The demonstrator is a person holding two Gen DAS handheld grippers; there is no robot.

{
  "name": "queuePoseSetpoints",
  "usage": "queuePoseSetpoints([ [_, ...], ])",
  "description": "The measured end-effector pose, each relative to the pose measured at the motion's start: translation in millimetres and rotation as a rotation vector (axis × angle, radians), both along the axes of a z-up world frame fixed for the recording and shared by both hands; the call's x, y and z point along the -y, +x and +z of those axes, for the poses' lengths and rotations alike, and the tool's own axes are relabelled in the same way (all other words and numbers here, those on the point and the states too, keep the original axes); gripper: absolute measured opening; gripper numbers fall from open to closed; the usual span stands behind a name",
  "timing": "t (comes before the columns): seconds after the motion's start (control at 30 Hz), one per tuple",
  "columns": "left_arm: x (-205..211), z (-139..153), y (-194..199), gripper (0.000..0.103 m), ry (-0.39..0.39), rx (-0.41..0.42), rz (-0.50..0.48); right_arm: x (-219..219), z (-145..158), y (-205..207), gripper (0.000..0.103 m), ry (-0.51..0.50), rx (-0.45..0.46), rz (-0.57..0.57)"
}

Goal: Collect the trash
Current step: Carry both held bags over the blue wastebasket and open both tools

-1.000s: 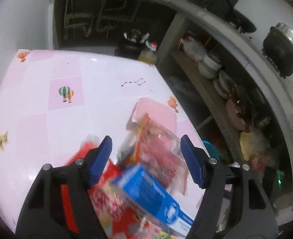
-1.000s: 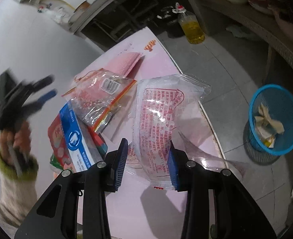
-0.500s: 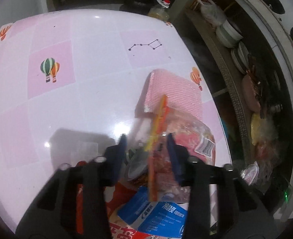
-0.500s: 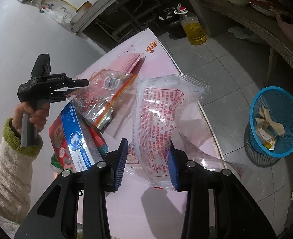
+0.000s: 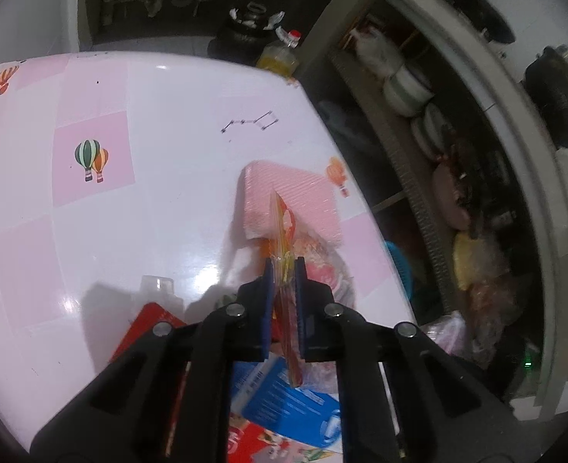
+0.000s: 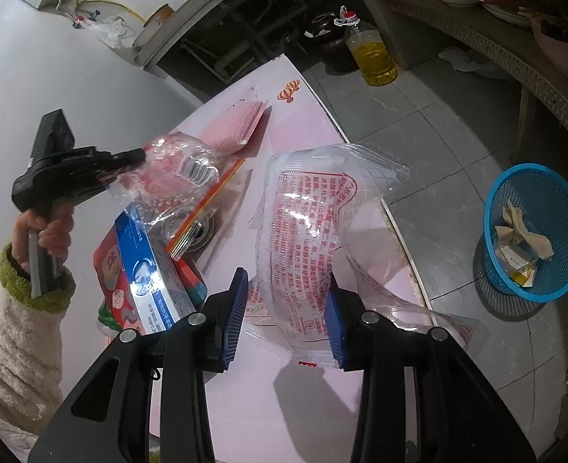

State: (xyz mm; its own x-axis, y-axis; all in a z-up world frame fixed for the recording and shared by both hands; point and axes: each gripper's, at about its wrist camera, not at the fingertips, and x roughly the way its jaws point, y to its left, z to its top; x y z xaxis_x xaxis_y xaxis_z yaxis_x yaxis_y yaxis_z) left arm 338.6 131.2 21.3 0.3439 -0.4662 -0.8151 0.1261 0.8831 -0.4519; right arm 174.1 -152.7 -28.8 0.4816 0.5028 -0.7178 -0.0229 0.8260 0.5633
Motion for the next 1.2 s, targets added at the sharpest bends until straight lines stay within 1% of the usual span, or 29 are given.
queuePoseSetpoints([
  [0.13,1.4,20.4,-13.4,0.007,-0.063,0.062,0.005,2.2,-0.1,-1.4,0.037,0.01,0.003,-0.015],
  [0.3,8.8,50.5,-26.8,0.007,-0.133,0.147,-0.011,8.1,3.7,-5.1,0.037,0.015,0.015,-0.045],
  [0.4,16.9,66.7,-32.5,0.007,-0.15,0.19,-0.022,11.8,7.6,-7.4,0.037,0.021,0.027,-0.058],
  [0.53,29.8,83.2,-37.7,0.007,-0.182,0.223,-0.039,16.8,12.8,-9.7,0.037,0.029,0.042,-0.069],
  [0.87,93.8,98.5,-40.4,0.007,-0.192,0.251,-0.136,45.6,21.2,-20.2,0.037,0.047,0.076,-0.137],
  [1.2,167.4,96.2,-35.9,0.007,-0.171,0.252,-0.235,94.0,26.0,-34.7,0.037,0.053,0.099,-0.251],
])
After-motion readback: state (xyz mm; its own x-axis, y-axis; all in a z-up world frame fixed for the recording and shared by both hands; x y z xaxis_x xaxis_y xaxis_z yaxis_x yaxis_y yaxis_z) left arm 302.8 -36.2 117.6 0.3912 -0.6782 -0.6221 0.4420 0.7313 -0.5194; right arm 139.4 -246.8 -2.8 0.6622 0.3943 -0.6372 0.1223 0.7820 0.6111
